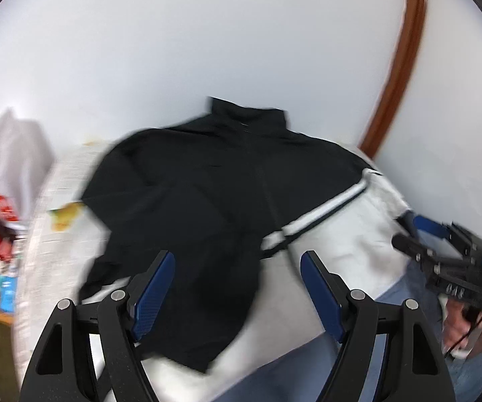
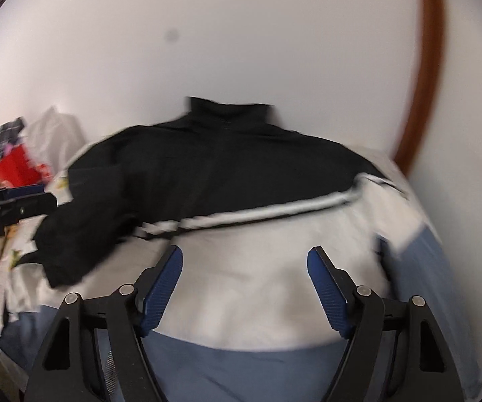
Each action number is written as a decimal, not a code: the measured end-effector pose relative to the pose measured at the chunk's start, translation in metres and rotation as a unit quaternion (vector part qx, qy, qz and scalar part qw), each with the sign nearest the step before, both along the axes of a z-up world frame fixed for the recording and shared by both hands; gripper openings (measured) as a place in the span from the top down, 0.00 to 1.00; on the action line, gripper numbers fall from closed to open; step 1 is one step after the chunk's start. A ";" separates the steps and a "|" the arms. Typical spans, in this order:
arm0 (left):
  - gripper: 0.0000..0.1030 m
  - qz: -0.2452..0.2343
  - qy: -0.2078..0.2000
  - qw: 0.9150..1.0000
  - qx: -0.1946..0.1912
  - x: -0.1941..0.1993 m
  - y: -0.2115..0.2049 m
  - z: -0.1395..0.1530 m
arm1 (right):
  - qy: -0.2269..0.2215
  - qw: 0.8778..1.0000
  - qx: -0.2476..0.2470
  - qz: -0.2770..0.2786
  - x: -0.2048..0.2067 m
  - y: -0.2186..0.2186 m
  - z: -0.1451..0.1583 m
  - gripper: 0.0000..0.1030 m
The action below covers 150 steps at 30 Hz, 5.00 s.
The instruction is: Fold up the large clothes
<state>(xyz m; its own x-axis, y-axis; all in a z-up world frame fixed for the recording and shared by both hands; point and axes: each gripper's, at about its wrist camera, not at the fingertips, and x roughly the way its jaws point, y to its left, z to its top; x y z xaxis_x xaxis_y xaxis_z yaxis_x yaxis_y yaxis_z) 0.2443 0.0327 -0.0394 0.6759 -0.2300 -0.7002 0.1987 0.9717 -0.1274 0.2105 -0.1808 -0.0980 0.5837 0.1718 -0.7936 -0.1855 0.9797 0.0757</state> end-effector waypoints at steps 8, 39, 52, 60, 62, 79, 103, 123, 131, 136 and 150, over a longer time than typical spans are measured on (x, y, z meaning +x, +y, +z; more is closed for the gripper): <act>0.24 0.106 0.042 0.993 0.020 -0.026 0.098 -0.044 | 0.032 0.994 0.042 0.096 0.048 0.087 -0.026 0.26; 0.23 0.129 0.078 0.989 -0.001 -0.044 0.134 -0.114 | -0.014 0.994 0.098 0.037 0.133 0.075 -0.049 0.96; 0.24 0.138 0.070 0.988 0.000 -0.057 0.137 -0.099 | 0.057 0.994 0.056 -0.077 0.137 0.018 -0.080 0.57; 0.23 0.140 0.073 0.987 -0.014 -0.060 0.134 -0.094 | 0.048 0.995 0.020 0.080 0.085 0.102 -0.052 0.31; 0.23 0.139 0.074 0.987 -0.015 -0.062 0.131 -0.093 | 0.056 0.990 0.013 0.130 0.067 0.130 -0.057 0.29; 0.24 0.140 0.071 0.988 0.006 -0.064 0.116 -0.075 | -0.004 0.990 -0.080 0.118 0.066 0.128 -0.059 0.89; 0.23 0.094 0.068 0.993 0.023 -0.046 0.043 -0.062 | 0.018 0.989 -0.101 -0.109 0.033 -0.157 -0.048 0.47; 0.23 0.074 0.053 0.995 0.043 -0.058 0.008 -0.053 | 0.102 0.958 -0.137 -0.231 -0.152 -0.275 -0.077 0.35; 0.23 0.117 0.059 0.989 0.074 -0.063 0.026 -0.067 | 0.086 0.953 -0.159 -0.243 -0.133 -0.276 -0.087 0.96; 0.24 0.133 0.058 0.987 0.072 -0.067 0.048 -0.072 | 0.043 0.951 -0.180 -0.249 -0.120 -0.269 -0.054 0.97; 0.23 0.149 0.088 0.983 0.057 -0.060 0.104 -0.099 | -0.095 0.974 -0.116 -0.170 -0.015 -0.151 0.061 0.98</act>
<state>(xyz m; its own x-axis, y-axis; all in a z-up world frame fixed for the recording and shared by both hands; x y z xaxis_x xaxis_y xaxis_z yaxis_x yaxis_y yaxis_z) 0.1838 0.1363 -0.1380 0.5670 0.0472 -0.8224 -0.1126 0.9934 -0.0206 0.1952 -0.3320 -0.0371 0.7162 -0.2283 -0.6595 0.1633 0.9736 -0.1596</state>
